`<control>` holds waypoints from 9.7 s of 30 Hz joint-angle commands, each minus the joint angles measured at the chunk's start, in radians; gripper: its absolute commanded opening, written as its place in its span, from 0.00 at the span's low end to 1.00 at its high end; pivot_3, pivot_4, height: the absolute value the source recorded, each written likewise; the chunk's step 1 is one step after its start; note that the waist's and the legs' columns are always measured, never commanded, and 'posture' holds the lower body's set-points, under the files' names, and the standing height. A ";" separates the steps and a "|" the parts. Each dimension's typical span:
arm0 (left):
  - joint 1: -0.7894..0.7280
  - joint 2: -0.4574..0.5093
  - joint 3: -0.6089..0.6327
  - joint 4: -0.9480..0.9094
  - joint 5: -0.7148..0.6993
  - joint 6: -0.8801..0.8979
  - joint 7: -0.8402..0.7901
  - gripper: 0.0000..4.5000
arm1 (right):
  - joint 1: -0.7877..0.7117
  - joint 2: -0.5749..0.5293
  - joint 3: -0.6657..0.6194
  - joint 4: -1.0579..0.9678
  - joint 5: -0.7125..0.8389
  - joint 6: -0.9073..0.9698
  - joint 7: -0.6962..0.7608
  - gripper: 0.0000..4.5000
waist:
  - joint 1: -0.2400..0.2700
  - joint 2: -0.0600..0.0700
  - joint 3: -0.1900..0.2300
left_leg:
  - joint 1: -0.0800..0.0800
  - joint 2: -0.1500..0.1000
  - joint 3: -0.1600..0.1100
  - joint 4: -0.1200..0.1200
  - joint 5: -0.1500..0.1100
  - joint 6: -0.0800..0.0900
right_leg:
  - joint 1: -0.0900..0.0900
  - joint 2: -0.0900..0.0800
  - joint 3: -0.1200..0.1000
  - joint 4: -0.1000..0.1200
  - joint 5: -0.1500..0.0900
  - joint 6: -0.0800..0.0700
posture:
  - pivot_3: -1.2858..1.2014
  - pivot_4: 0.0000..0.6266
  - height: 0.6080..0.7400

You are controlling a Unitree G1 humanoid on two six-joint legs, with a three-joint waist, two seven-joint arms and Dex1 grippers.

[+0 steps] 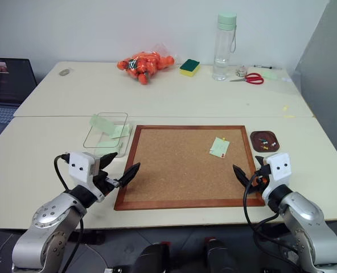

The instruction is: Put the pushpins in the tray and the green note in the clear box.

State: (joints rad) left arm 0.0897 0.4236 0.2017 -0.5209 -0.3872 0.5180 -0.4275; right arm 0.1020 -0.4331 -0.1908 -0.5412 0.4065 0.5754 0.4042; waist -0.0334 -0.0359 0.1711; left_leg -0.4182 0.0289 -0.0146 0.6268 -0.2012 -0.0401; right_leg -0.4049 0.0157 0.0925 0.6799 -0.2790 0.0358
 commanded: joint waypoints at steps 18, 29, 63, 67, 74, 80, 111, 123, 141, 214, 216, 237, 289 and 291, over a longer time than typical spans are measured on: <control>-0.325 -0.081 -0.350 0.366 0.096 -0.166 -0.195 0.25 | -0.157 0.082 0.104 0.064 -0.096 -0.031 -0.106 1.00 | 0.001 0.000 0.000 | 0.000 -0.002 0.000 0.000 0.000 0.000 | 0.000 0.001 -0.001 0.000 0.002 0.004 | 0.52 0.24 1.00; -0.436 -0.174 -0.413 0.585 0.155 -0.258 -0.246 0.00 | -0.249 0.137 0.168 0.160 -0.174 -0.055 -0.148 1.00 | 0.000 0.000 0.000 | -0.001 -0.002 0.000 0.000 0.000 0.000 | 0.000 0.001 -0.001 0.000 0.003 0.004 | 0.52 0.24 1.00; -0.405 -0.241 -0.454 0.651 0.278 -0.231 -0.201 0.00 | -0.572 0.251 0.172 0.799 -0.278 -0.304 -0.160 0.51 | -0.001 0.013 -0.011 | 0.002 -0.004 0.001 0.001 0.000 0.000 | 0.003 0.001 0.001 0.000 0.004 0.007 | 0.52 0.24 1.00; -0.403 -0.238 -0.454 0.647 0.280 -0.228 -0.199 0.00 | -0.586 0.253 0.167 0.843 -0.279 -0.327 -0.159 0.34 | -0.002 0.013 -0.011 | 0.002 -0.004 0.001 0.001 0.000 0.000 | 0.003 0.001 0.001 0.000 0.004 0.007 | 0.52 0.24 1.00; -0.398 -0.234 -0.455 0.655 0.287 -0.235 -0.196 0.00 | -0.612 0.253 0.155 0.883 -0.273 -0.360 -0.161 0.02 | -0.004 0.013 -0.011 | 0.002 -0.004 0.001 0.001 0.000 0.000 | 0.003 0.001 0.001 0.000 0.004 0.007 | 0.52 0.24 1.00; -0.393 -0.236 -0.460 0.652 0.291 -0.235 -0.194 0.00 | -0.609 0.249 0.153 0.882 -0.274 -0.370 -0.164 0.01 | -0.007 0.013 -0.011 | 0.002 -0.004 0.001 0.001 0.000 0.000 | 0.003 0.001 0.001 0.000 0.004 0.007 | 0.52 0.24 1.00; -0.385 -0.240 -0.461 0.663 0.295 -0.228 -0.200 0.00 | -0.543 0.237 0.043 0.722 -0.269 -0.403 -0.301 0.01 | -0.005 0.014 -0.011 | 0.001 -0.003 0.001 0.000 0.000 0.000 | 0.002 0.001 0.002 0.000 0.004 0.007 | 0.52 0.24 1.00; -0.379 -0.237 -0.465 0.653 0.294 -0.223 -0.204 0.00 | -0.671 0.181 -0.086 0.984 -0.282 -0.432 -0.460 0.01 | -0.009 0.015 -0.012 | 0.002 -0.004 0.003 0.000 0.000 0.000 | 0.002 0.001 0.003 0.000 0.004 0.007 | 0.52 0.24 1.00; -0.376 -0.233 -0.464 0.645 0.298 -0.218 -0.204 0.00 | -0.683 0.173 -0.099 1.018 -0.266 -0.456 -0.459 0.57 | -0.015 0.015 -0.012 | 0.002 -0.004 0.003 -0.001 0.000 0.000 | 0.002 0.001 0.004 -0.001 0.004 0.007 | 0.52 0.24 1.00; -0.377 -0.239 -0.470 0.645 0.300 -0.211 -0.207 0.00 | -0.288 0.165 0.181 0.574 -0.204 -0.419 0.078 0.03 | 0.000 0.015 -0.012 | 0.002 -0.004 0.002 -0.001 0.000 0.001 | 0.002 0.001 0.002 -0.002 0.003 0.006 | 0.52 0.24 1.00; -0.377 -0.240 -0.470 0.645 0.300 -0.209 -0.207 0.00 | -0.287 0.165 0.179 0.573 -0.207 -0.416 0.078 0.01 | 0.000 0.015 -0.012 | 0.002 -0.004 0.002 -0.001 0.000 0.001 | 0.002 0.001 0.002 -0.002 0.003 0.006 | 0.52 0.24 1.00; -0.386 -0.246 -0.468 0.659 0.300 -0.213 -0.207 0.00 | -0.280 0.178 0.161 0.497 -0.162 -0.447 0.094 0.01 | -0.001 0.015 -0.012 | 0.002 -0.004 0.002 -0.001 0.000 0.001 | 0.002 0.001 0.002 -0.002 0.003 0.006 | 0.52 0.24 1.00; -0.386 -0.242 -0.472 0.657 0.299 -0.209 -0.217 0.00 | -0.491 0.140 -0.051 0.777 -0.303 -0.487 -0.347 0.01 | -0.001 0.015 -0.012 | 0.002 -0.004 0.003 -0.001 0.000 0.001 | 0.002 0.001 0.003 -0.002 0.003 0.006 | 0.52 0.24 1.00; -0.386 -0.242 -0.472 0.658 0.299 -0.209 -0.218 0.00 | -0.524 0.136 -0.061 0.820 -0.300 -0.488 -0.360 0.01 | -0.001 0.015 -0.012 | 0.002 -0.004 0.004 -0.001 0.000 0.001 | 0.002 0.001 0.003 -0.001 0.003 0.006 | 0.52 0.24 1.00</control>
State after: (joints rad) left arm -0.3277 0.1833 -0.2327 0.0965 -0.0940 0.2763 -0.6275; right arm -0.3865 -0.2867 -0.2268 0.2618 0.1080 0.0966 0.0677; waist -0.0349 -0.0206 0.1586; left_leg -0.4159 0.0246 -0.0110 0.6256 -0.2015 -0.0394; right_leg -0.4030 0.0165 0.0957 0.6784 -0.2756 0.0418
